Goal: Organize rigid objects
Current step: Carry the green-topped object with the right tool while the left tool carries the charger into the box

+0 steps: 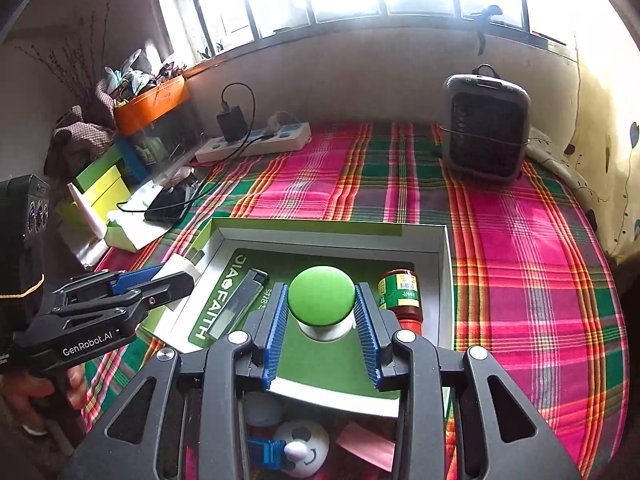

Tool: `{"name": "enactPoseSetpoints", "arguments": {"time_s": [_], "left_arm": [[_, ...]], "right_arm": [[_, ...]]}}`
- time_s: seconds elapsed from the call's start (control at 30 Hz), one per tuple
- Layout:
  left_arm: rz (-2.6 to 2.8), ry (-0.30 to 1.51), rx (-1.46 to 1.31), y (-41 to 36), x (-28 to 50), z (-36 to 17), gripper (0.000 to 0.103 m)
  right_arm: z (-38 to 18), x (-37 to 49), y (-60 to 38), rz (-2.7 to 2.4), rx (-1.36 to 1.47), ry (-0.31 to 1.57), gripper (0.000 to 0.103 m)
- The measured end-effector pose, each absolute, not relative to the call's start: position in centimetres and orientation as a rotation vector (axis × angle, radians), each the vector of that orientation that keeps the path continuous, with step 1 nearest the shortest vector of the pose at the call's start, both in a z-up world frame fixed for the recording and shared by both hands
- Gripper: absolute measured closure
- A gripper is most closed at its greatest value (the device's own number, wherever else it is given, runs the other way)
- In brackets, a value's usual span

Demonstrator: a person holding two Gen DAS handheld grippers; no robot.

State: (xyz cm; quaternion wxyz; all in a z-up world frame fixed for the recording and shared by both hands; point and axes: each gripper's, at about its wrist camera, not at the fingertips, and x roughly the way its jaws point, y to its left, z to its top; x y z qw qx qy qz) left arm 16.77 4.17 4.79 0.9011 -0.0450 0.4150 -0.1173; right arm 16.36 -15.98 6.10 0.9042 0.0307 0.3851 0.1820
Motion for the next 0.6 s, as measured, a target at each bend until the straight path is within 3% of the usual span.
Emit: {"name": "enactPoseSetpoints", "arguments": {"time_s": [0.6], "left_arm": [[-0.236,0.893,-0.071,3.8,19.9,2.4,0.071]], "right_arm": [[3.0,20.9,-13.5,0.422,0.04,0.862,0.068]]}}
